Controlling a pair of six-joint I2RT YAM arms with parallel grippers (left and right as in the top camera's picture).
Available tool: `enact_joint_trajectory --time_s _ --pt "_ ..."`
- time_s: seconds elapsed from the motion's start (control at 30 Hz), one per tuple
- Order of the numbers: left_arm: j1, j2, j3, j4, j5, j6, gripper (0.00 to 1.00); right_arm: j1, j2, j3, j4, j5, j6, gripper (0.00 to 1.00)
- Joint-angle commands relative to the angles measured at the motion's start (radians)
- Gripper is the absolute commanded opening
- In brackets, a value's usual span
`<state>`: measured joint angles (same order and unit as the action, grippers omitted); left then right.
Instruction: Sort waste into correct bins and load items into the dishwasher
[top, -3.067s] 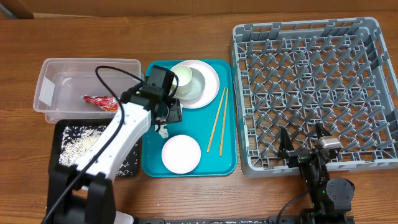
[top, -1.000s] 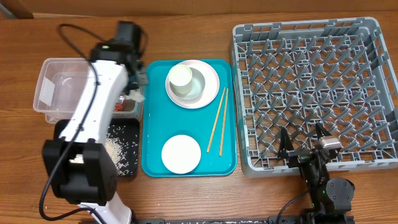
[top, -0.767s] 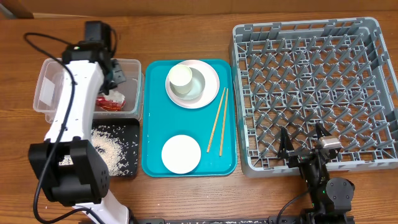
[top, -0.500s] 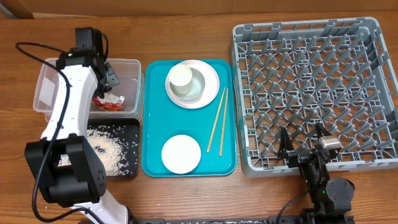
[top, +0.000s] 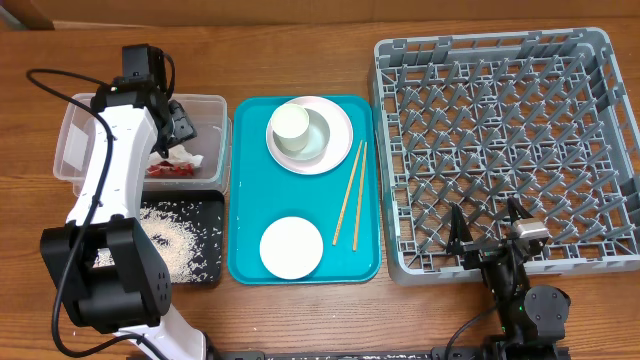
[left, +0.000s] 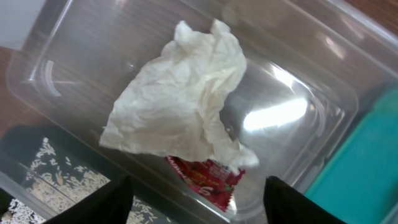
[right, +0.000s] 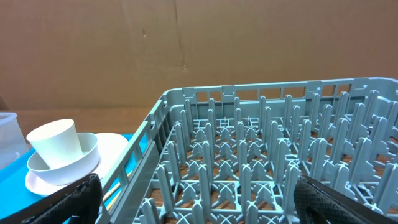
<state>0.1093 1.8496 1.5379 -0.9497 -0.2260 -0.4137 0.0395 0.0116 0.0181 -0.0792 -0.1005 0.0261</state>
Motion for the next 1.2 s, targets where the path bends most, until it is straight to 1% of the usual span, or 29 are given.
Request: enact_joint_trajectory --time_s 0.0,0.03,0.13,0.23,0.33,0.37,0.4,0.43,0.47,0.53,0.57,0.6,0.63,0.67,0.7,0.73,0.8,0.83,0.93,1.0,1.1,1.17 --pt "0.002 -0.032 0.037 -0.036 0.128 0.042 0.64 -0.002 -0.009 -0.01 0.005 -0.002 0.001 1.0" --pt "0.002 -0.034 0.053 -0.052 0.168 0.053 0.61 -0.002 -0.009 -0.01 0.005 -0.002 0.001 1.0" --pt "0.002 -0.053 0.11 -0.106 0.315 0.091 0.59 -0.002 -0.009 -0.01 0.005 -0.002 0.0 1.0" --pt "0.002 -0.084 0.15 -0.144 0.5 0.105 0.61 -0.002 -0.009 -0.01 0.005 -0.001 0.0 1.0" --pt "0.0 -0.112 0.154 -0.155 0.746 0.125 0.64 -0.002 -0.009 -0.01 0.005 -0.002 0.001 1.0" --pt "-0.002 -0.114 0.154 -0.169 0.836 0.145 0.66 -0.002 -0.009 -0.01 0.005 -0.001 0.001 1.0" --pt "-0.005 -0.114 0.154 -0.178 0.873 0.149 0.69 -0.002 -0.009 -0.01 0.006 -0.001 0.0 1.0" --pt "-0.013 -0.113 0.153 -0.204 0.941 0.148 0.85 -0.002 -0.009 -0.01 0.013 -0.001 0.001 1.0" --pt "-0.018 -0.113 0.153 -0.22 0.951 0.148 0.92 -0.002 -0.009 -0.01 0.012 -0.002 0.001 1.0" --pt "-0.026 -0.113 0.153 -0.253 0.94 0.148 1.0 -0.002 -0.009 -0.01 0.005 -0.008 0.01 1.0" --pt "-0.032 -0.113 0.153 -0.267 0.921 0.148 1.0 -0.001 -0.008 -0.01 0.005 -0.012 0.038 1.0" --pt "-0.037 -0.113 0.153 -0.279 0.901 0.148 1.0 -0.002 -0.008 -0.01 0.005 -0.02 0.095 1.0" --pt "-0.04 -0.113 0.153 -0.287 0.883 0.148 1.0 -0.001 -0.006 -0.01 0.005 -0.028 0.164 1.0" --pt "-0.041 -0.113 0.153 -0.298 0.87 0.148 1.0 -0.002 -0.002 -0.01 0.01 -0.033 0.263 1.0" --pt "-0.04 -0.113 0.153 -0.312 0.871 0.148 1.0 -0.002 -0.002 -0.01 0.016 -0.032 0.305 1.0" --pt "-0.039 -0.113 0.154 -0.321 0.887 0.148 0.96 -0.002 -0.002 -0.009 0.022 -0.037 0.344 1.0" --pt "-0.027 -0.115 0.163 -0.327 0.938 0.148 0.91 -0.002 0.003 0.016 0.014 -0.074 0.352 1.0" --pt "-0.016 -0.117 0.172 -0.326 0.957 0.148 0.91 -0.002 0.011 0.043 -0.005 -0.093 0.354 1.0" --pt "0.026 -0.118 0.222 -0.32 0.97 0.144 0.92 -0.002 0.069 0.178 -0.113 -0.108 0.379 1.0" --pt "0.062 -0.118 0.26 -0.309 0.97 0.132 1.0 -0.002 0.148 0.294 -0.19 -0.108 0.378 1.0" --pt "0.118 -0.118 0.292 -0.301 0.97 0.099 1.0 -0.002 0.333 0.495 -0.276 -0.154 0.378 1.0" --pt "0.156 -0.118 0.299 -0.294 0.97 0.084 1.0 -0.001 0.494 0.645 -0.327 -0.248 0.378 1.0"
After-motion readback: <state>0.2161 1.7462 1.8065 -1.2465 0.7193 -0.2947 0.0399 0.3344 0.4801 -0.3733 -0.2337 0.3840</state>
